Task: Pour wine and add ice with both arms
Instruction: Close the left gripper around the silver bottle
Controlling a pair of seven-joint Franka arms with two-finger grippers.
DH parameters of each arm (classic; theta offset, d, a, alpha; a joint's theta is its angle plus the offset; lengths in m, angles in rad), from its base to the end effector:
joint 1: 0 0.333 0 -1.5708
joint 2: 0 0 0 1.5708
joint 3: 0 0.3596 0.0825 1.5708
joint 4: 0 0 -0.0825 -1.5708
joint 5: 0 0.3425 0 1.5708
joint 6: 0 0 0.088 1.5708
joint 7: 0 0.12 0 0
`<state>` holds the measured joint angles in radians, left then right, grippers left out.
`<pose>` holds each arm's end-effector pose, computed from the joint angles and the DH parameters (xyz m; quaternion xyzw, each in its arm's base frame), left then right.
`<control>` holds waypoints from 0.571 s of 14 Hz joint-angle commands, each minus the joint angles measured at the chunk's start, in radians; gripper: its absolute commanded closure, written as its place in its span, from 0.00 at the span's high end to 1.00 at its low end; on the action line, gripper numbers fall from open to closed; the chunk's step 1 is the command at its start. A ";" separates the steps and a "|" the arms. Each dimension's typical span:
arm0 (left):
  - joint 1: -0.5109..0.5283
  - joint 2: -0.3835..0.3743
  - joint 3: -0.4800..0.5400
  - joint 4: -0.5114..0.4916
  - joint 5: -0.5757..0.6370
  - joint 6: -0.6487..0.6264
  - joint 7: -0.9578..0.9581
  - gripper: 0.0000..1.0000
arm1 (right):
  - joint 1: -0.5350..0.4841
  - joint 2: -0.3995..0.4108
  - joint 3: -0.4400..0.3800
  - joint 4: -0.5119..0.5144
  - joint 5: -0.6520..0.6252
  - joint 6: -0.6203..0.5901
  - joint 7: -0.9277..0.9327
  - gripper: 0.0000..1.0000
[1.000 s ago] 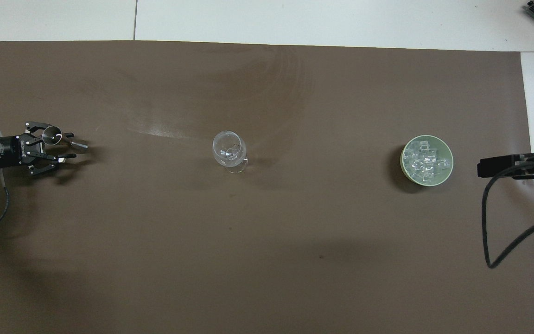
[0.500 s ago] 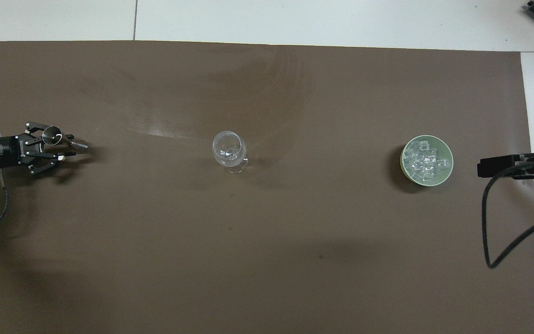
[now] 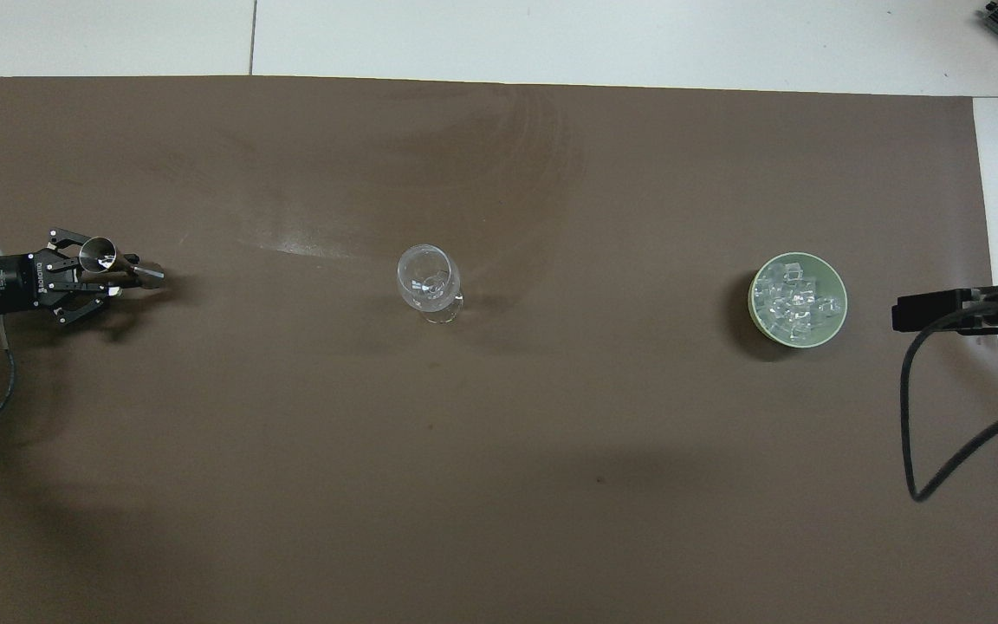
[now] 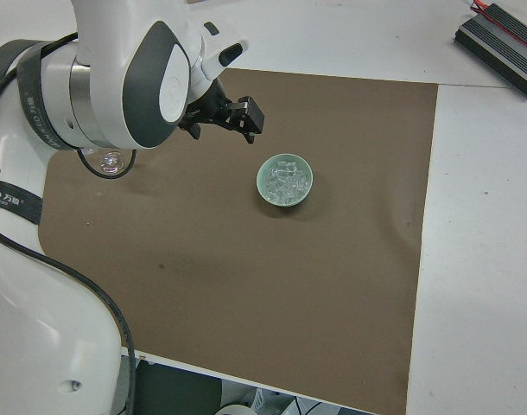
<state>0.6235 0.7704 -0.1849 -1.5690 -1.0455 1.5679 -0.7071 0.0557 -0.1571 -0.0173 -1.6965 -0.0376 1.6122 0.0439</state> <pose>0.6135 0.1991 0.2700 0.5463 0.5705 -0.3875 0.4754 0.4613 0.0125 0.6811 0.9992 -0.0026 0.0371 0.0159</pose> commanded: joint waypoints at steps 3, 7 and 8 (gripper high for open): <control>0.012 0.018 -0.005 0.023 -0.011 -0.022 0.008 0.27 | -0.002 -0.022 0.008 -0.028 -0.019 0.023 0.024 1.00; 0.012 0.018 -0.007 0.023 -0.013 -0.022 0.009 0.14 | 0.000 -0.022 0.008 -0.028 -0.019 0.023 0.024 1.00; 0.013 0.018 -0.010 0.023 -0.013 -0.022 0.009 0.14 | 0.000 -0.022 0.008 -0.028 -0.019 0.023 0.024 1.00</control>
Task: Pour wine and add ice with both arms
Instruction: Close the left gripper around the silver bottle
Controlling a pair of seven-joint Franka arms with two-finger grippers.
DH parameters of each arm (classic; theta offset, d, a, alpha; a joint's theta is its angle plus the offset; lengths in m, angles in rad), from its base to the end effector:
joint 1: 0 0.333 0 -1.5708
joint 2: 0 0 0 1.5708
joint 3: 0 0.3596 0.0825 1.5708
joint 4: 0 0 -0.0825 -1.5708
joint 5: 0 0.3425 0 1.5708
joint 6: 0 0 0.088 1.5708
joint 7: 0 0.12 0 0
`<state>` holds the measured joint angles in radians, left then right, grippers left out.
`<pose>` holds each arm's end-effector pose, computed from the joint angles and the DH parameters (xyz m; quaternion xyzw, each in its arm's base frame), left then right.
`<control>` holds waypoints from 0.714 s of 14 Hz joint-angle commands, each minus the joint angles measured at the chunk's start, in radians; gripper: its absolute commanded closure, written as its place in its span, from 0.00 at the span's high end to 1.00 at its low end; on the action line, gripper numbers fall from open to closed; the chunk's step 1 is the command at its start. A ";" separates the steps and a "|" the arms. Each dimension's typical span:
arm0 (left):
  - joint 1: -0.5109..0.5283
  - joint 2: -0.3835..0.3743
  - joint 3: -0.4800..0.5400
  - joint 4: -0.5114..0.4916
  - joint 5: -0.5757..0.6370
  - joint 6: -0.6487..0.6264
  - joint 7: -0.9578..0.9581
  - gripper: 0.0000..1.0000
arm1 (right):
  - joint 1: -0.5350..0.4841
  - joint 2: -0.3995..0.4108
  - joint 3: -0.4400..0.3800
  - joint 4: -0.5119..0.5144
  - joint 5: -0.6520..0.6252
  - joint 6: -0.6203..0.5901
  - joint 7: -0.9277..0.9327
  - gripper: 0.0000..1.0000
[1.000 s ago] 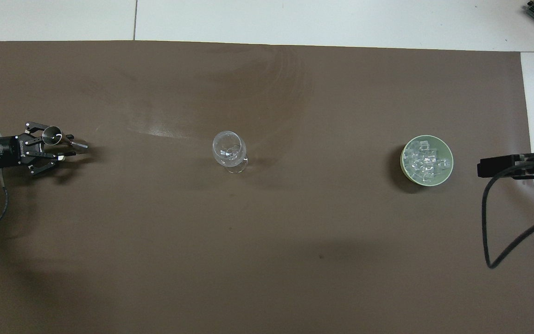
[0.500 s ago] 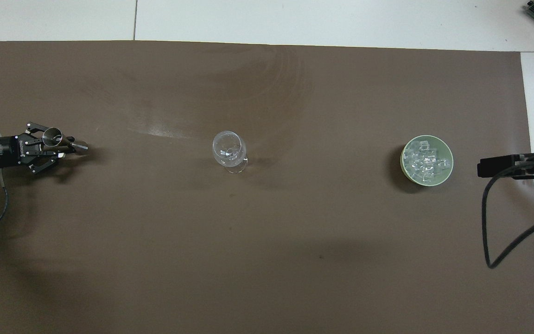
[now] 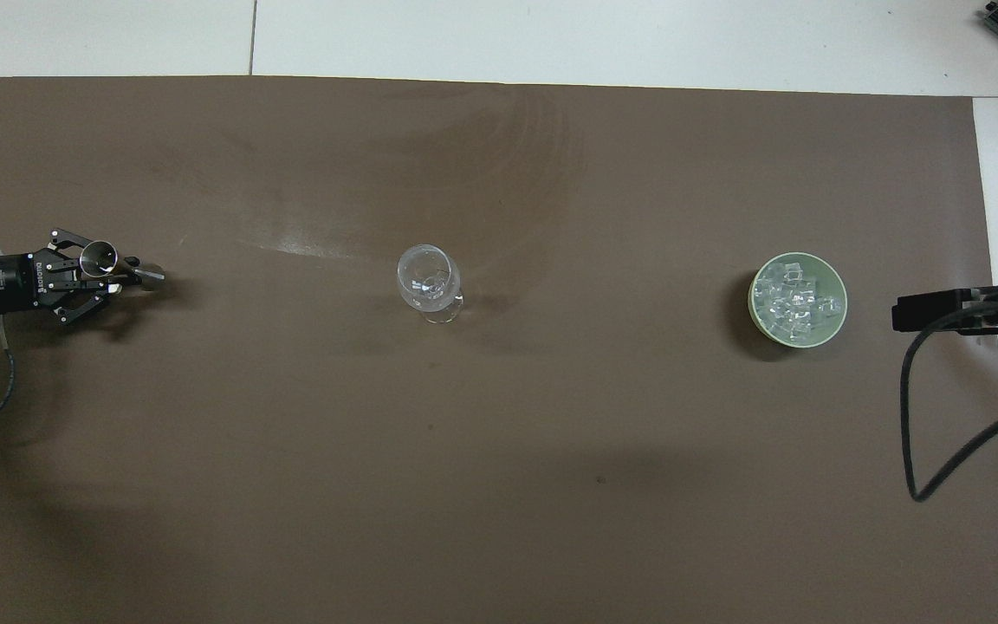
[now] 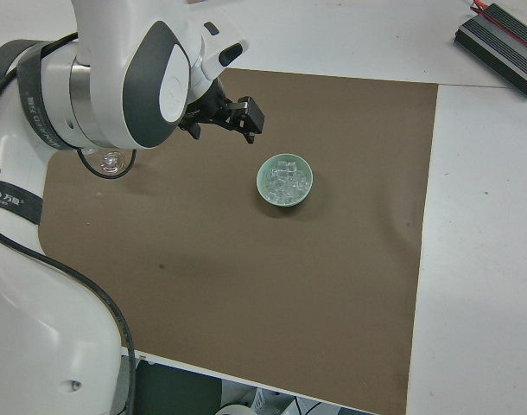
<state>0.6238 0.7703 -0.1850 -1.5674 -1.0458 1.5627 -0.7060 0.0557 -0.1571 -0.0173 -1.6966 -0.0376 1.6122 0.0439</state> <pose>0.6134 0.1989 0.2709 0.5469 0.5685 -0.3885 0.4762 0.4613 0.0125 0.6810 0.9992 -0.0026 0.0370 0.0159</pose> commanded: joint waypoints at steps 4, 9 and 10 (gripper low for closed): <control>0.017 0.018 -0.013 0.021 -0.020 -0.016 0.008 0.00 | -0.002 -0.022 0.008 -0.028 -0.019 0.023 0.024 1.00; 0.020 0.020 -0.013 0.020 -0.026 -0.018 0.020 0.00 | 0.000 -0.022 0.008 -0.028 -0.019 0.023 0.024 1.00; 0.022 0.018 -0.013 0.020 -0.033 -0.018 0.017 0.00 | 0.000 -0.022 0.008 -0.028 -0.019 0.023 0.024 1.00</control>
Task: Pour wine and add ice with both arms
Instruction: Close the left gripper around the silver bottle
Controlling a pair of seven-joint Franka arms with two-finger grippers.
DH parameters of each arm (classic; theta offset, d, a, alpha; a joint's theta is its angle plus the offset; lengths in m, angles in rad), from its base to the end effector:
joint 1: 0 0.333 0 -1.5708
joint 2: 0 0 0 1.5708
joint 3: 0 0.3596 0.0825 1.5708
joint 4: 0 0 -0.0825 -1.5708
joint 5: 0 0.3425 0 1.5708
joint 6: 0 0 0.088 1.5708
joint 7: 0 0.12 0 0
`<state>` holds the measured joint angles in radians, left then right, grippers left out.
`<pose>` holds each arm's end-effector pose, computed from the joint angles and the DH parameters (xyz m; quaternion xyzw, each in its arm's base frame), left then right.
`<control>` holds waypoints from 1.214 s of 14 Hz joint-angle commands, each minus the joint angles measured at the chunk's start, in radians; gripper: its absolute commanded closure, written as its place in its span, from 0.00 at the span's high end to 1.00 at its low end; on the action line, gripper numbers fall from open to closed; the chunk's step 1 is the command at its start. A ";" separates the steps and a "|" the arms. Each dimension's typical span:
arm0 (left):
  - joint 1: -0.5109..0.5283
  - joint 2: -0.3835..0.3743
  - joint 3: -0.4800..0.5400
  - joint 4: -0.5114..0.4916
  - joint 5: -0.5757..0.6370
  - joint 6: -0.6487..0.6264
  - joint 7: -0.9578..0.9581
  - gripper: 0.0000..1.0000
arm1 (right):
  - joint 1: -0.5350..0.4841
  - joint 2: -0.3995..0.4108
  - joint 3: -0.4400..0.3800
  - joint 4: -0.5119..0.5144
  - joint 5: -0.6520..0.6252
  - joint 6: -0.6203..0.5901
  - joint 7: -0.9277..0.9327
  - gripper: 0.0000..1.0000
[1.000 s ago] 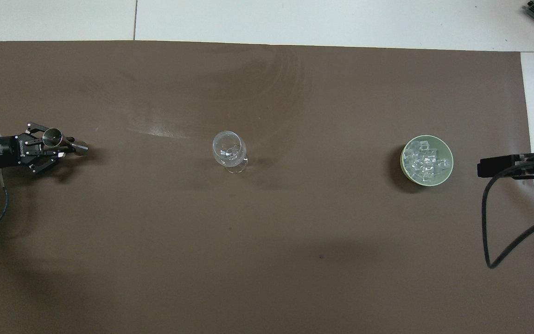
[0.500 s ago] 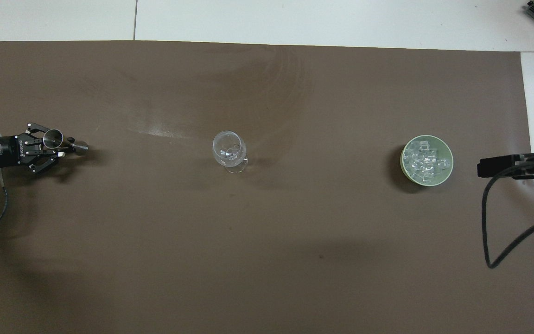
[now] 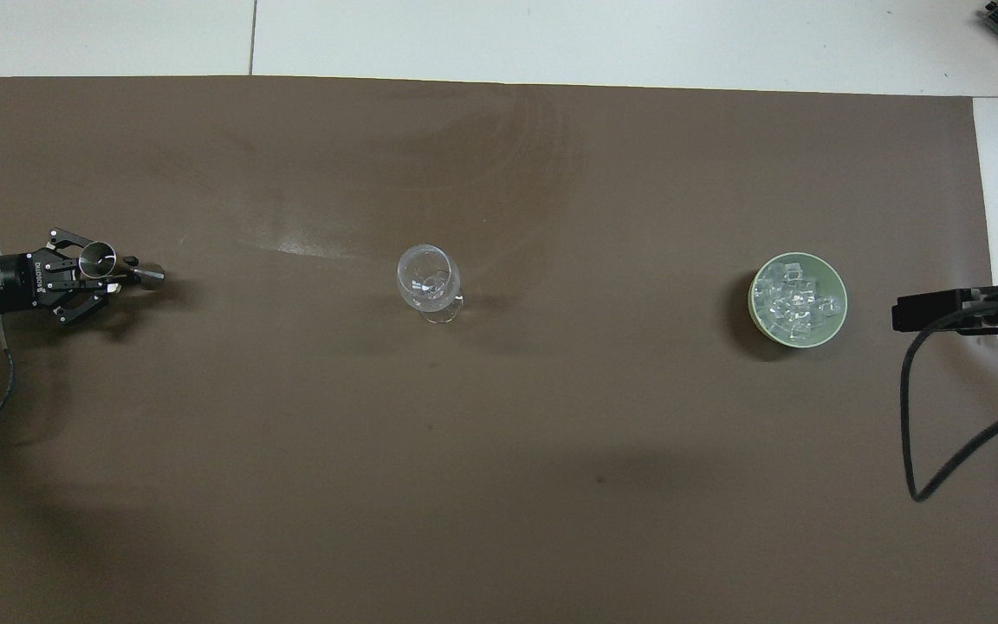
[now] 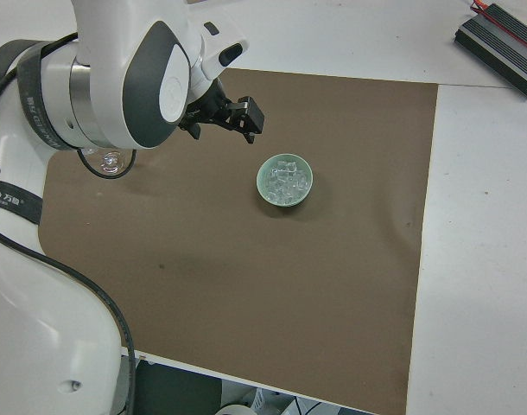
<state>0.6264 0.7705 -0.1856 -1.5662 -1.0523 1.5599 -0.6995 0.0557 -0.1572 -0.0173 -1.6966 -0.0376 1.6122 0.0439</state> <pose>0.6136 0.2001 0.2719 0.5464 0.5661 -0.3869 0.4809 0.4613 0.0125 0.6811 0.9992 -0.0026 0.0371 0.0159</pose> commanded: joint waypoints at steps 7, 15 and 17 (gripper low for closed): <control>0.022 0.018 -0.020 0.018 -0.029 -0.015 -0.003 0.00 | 0.000 -0.022 0.008 -0.028 -0.019 0.023 0.024 1.00; 0.019 0.009 -0.034 0.023 -0.028 -0.015 -0.057 0.00 | 0.000 -0.022 0.008 -0.028 -0.019 0.023 0.024 1.00; 0.019 0.006 -0.041 0.023 -0.029 -0.015 -0.061 0.00 | 0.000 -0.022 0.008 -0.028 -0.019 0.023 0.024 1.00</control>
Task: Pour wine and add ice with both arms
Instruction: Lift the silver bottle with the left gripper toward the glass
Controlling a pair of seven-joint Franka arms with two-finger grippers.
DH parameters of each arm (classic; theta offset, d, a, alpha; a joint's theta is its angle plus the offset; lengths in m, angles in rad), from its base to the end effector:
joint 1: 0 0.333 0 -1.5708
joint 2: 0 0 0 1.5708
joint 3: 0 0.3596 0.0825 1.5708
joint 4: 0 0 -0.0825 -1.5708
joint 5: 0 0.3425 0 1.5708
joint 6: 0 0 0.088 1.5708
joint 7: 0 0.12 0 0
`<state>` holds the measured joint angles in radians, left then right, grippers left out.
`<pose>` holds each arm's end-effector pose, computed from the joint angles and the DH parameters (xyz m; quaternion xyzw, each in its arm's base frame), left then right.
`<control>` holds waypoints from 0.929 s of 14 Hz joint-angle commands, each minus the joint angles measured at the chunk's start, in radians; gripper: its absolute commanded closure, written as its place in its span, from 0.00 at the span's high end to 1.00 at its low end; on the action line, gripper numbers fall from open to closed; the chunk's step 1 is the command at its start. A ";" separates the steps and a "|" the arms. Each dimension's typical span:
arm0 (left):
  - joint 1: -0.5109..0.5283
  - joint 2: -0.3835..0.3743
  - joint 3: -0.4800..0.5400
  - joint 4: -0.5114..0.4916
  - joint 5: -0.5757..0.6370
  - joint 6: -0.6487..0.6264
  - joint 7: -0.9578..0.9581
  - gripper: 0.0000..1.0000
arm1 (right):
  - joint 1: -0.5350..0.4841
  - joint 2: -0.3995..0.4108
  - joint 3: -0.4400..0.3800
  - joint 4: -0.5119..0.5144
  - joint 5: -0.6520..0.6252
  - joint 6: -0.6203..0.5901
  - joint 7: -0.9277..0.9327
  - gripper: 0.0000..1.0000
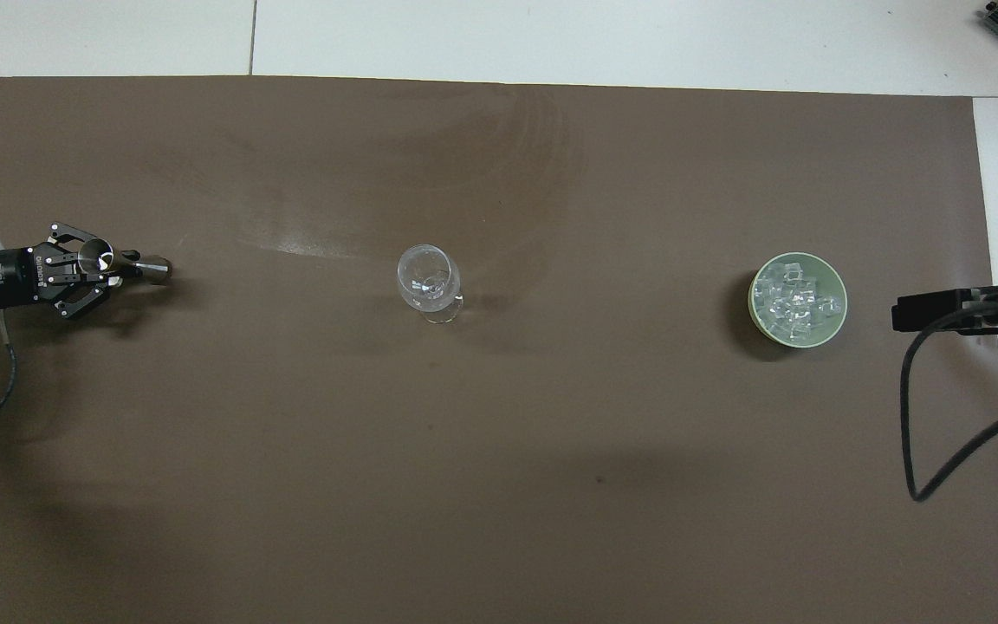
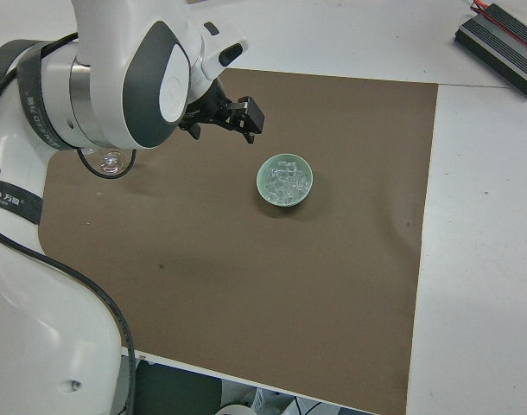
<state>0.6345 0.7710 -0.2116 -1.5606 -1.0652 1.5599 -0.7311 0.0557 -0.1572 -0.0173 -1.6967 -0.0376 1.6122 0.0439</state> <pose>0.6187 0.1935 0.2783 0.5362 0.5658 -0.3958 0.4855 0.4613 0.0125 0.6810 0.9992 -0.0026 0.0370 0.0159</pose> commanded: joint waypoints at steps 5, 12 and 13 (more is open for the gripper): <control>0.010 -0.006 -0.029 0.025 -0.016 -0.015 -0.079 0.00 | -0.002 -0.022 0.008 -0.027 -0.019 0.023 0.024 1.00; -0.021 -0.038 -0.031 0.025 -0.039 0.003 -0.079 0.00 | 0.000 -0.022 0.008 -0.027 -0.019 0.023 0.024 1.00; -0.030 -0.048 -0.031 0.025 -0.044 0.012 -0.079 0.00 | 0.000 -0.022 0.008 -0.027 -0.019 0.023 0.024 1.00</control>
<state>0.6280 0.7519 -0.2510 -1.5336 -1.0857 1.5610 -0.7868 0.0557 -0.1572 -0.0173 -1.6967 -0.0376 1.6122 0.0439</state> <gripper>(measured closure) 0.775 0.000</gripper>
